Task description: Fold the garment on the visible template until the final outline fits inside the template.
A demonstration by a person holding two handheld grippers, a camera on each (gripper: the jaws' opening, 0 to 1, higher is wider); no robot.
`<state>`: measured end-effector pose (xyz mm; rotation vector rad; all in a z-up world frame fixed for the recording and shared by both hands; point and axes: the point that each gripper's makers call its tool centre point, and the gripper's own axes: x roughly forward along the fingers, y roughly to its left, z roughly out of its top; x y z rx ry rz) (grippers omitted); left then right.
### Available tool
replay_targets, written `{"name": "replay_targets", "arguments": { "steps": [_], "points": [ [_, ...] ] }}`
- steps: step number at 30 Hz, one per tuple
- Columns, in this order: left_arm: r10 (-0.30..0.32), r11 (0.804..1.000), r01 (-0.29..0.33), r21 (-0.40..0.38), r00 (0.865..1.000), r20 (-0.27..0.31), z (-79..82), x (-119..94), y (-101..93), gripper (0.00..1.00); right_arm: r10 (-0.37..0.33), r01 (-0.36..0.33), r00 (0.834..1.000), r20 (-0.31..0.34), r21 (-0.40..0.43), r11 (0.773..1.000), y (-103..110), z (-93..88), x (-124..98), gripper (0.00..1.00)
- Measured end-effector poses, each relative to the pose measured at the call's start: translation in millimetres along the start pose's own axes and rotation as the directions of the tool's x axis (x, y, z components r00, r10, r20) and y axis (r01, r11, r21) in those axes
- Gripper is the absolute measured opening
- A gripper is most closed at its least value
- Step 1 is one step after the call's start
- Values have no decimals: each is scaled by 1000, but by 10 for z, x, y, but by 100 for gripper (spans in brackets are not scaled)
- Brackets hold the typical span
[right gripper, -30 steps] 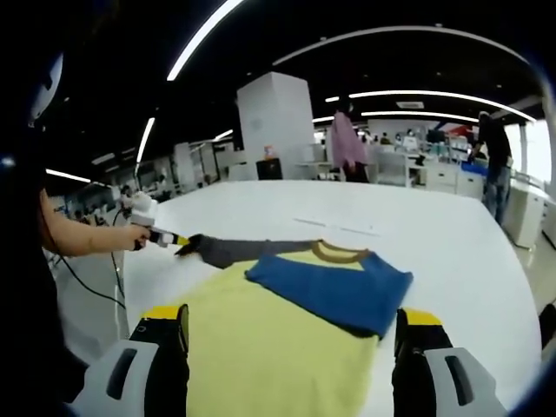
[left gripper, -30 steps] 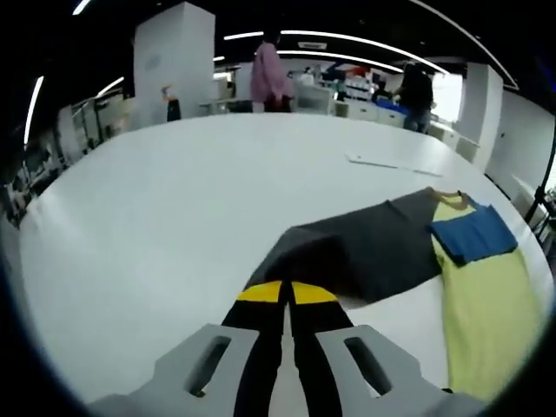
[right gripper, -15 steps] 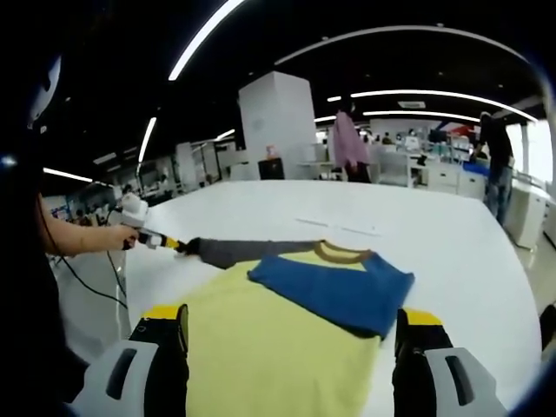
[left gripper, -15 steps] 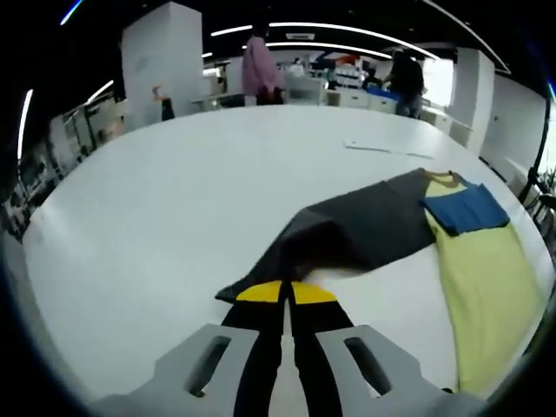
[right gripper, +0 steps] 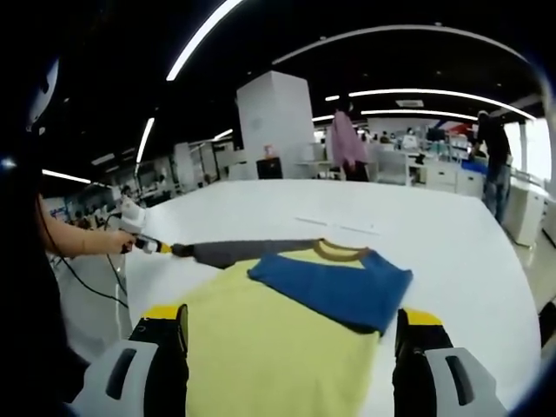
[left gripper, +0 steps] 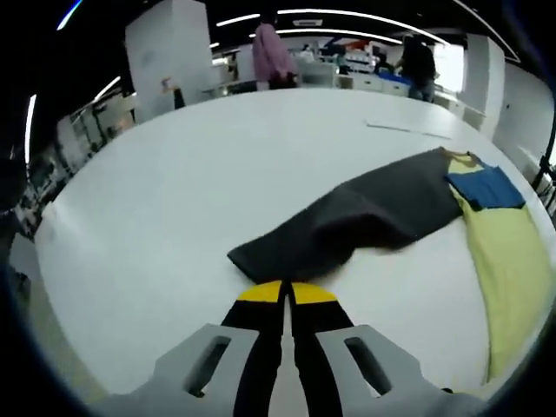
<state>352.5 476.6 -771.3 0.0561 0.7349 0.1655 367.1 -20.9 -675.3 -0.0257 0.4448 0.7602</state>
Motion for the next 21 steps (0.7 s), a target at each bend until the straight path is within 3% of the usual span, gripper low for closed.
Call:
{"name": "replay_targets", "arguments": {
  "steps": [11,21],
  "points": [
    [51,999,-51,6,999,0,-9,109,282,0,-11,11,1000,-9,-2,1000,-8,-33,-57,99],
    [55,998,-55,1,998,-13,-51,152,312,0,-14,14,999,-33,-7,1000,17,-93,-88,99]
  ]
}}
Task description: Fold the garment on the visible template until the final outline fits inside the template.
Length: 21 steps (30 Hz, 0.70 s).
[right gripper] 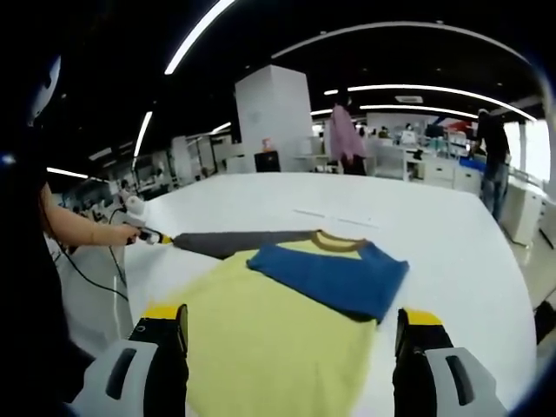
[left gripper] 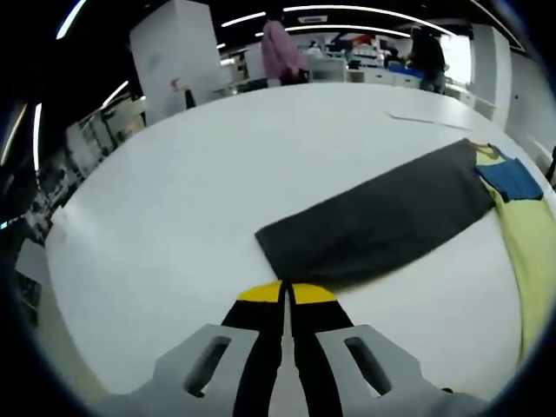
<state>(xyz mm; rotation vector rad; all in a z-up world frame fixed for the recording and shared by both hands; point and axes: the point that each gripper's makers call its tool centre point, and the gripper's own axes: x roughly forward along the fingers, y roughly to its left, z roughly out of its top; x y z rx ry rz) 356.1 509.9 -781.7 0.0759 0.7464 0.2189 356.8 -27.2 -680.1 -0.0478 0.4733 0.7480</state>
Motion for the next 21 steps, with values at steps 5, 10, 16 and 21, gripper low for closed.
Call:
{"name": "replay_targets", "arguments": {
  "steps": [5,10,16,21],
  "points": [
    [22,1000,-22,-8,1000,-11,-26,-14,44,0,-3,3,1000,-6,-4,1000,-3,-12,-5,99],
    [25,996,-23,-81,999,22,21,-86,116,4,-4,4,1000,-9,-5,1000,-5,-27,-10,99],
    [-5,987,14,-158,998,58,75,-108,54,12,-1,1,1000,-9,-6,1000,7,-30,-1,99],
    [-14,973,31,-227,997,75,110,-101,15,16,0,0,1000,-13,-10,1000,7,-40,5,99]
  ]
}}
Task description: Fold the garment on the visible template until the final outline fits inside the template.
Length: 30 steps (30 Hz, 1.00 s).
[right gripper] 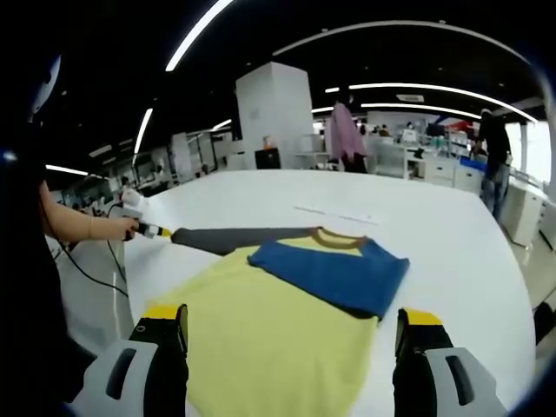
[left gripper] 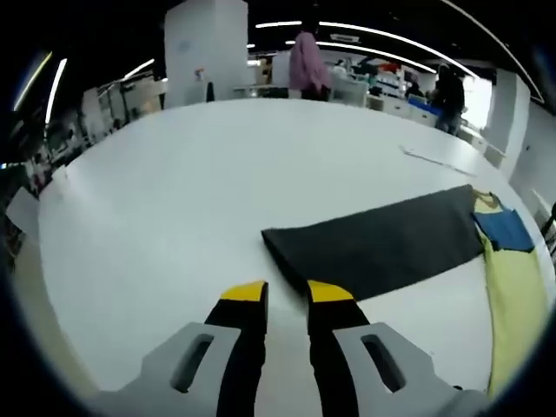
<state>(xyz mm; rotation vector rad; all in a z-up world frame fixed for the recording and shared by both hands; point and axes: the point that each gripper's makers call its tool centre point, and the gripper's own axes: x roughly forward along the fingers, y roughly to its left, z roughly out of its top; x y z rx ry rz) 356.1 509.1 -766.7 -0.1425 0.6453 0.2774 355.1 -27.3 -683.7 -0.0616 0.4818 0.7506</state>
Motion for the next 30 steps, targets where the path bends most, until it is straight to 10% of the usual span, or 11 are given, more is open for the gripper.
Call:
{"name": "replay_targets", "arguments": {
  "steps": [10,30],
  "points": [
    [-3,998,6,-56,999,43,103,-22,-70,21,-3,3,1000,-4,5,1000,-17,-19,1,99],
    [86,995,-87,-40,996,-38,-191,124,-61,18,-15,15,1000,-19,0,1000,-40,-52,-29,99]
  ]
}}
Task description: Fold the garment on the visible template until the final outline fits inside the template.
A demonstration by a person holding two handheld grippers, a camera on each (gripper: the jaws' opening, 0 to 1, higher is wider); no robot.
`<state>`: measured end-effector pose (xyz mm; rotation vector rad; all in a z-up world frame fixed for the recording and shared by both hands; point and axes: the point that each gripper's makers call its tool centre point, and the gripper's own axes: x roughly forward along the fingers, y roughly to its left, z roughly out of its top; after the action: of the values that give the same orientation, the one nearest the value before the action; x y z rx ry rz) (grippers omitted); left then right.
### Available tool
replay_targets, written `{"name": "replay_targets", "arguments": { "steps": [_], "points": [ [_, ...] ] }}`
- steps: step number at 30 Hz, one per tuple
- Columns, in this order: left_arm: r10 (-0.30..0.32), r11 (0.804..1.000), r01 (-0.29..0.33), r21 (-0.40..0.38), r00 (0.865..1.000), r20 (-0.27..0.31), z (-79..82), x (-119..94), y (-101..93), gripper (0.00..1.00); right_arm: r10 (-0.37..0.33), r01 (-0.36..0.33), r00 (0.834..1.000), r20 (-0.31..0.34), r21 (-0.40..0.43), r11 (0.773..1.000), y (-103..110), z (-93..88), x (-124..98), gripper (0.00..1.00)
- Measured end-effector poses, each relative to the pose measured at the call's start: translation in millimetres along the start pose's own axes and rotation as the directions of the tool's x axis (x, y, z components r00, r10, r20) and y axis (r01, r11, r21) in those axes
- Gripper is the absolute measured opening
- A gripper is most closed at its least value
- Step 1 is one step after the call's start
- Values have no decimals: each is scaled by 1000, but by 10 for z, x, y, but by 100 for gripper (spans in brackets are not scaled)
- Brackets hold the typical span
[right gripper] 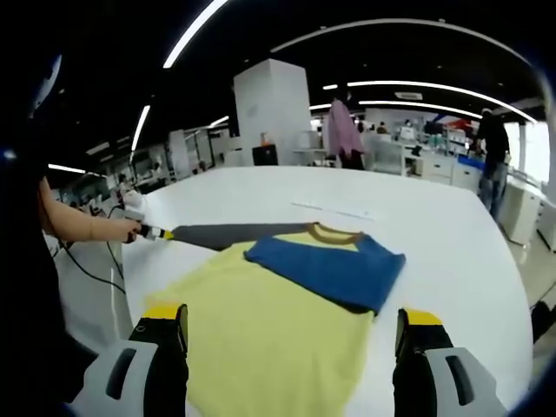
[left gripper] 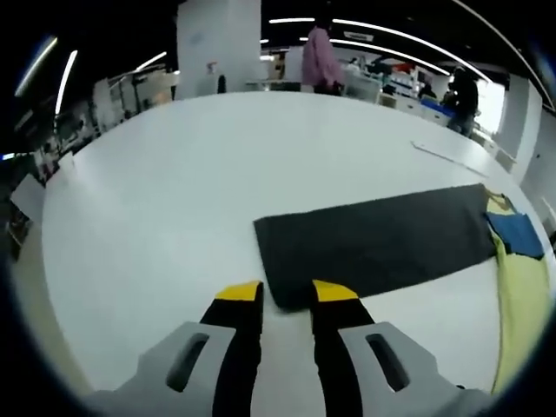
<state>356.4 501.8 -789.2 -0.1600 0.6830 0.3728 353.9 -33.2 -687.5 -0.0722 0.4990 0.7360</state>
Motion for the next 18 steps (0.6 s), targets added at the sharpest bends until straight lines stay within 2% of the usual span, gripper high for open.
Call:
{"name": "replay_targets", "arguments": {
  "steps": [3,6,9,11,12,13,14,16,17,18],
  "points": [
    [19,1000,-19,-8,1000,-6,5,2,0,13,0,0,1000,-1,-1,1000,4,-1,4,99],
    [37,997,-37,-70,999,-6,-4,2,2,7,-3,3,1000,-1,-4,1000,5,2,9,99],
    [30,997,-30,-66,1000,-9,-2,17,-16,3,-1,1,1000,4,-3,1000,12,9,14,99],
    [45,992,-45,-121,999,-5,-3,24,3,1,-2,2,1000,1,-6,1000,8,1,14,99],
    [44,992,-45,-117,999,-8,-4,25,1,1,-2,2,1000,0,-6,1000,6,-2,14,99],
    [43,998,-44,-40,999,-14,1,25,-1,1,-3,3,1000,0,-5,1000,4,-5,13,99],
    [47,999,-47,-20,999,-5,12,26,-8,1,-4,4,1000,3,-3,1000,4,-3,12,99],
    [36,992,-36,-122,999,0,2,23,-44,1,-4,4,1000,6,-2,1000,8,0,8,99],
    [36,989,-36,-141,999,-4,-3,13,-23,1,-4,4,1000,6,-2,1000,7,-1,6,99],
    [36,991,-36,-127,999,-4,1,12,-16,1,-6,6,1000,6,-3,1000,2,-4,3,99]
  ]
}}
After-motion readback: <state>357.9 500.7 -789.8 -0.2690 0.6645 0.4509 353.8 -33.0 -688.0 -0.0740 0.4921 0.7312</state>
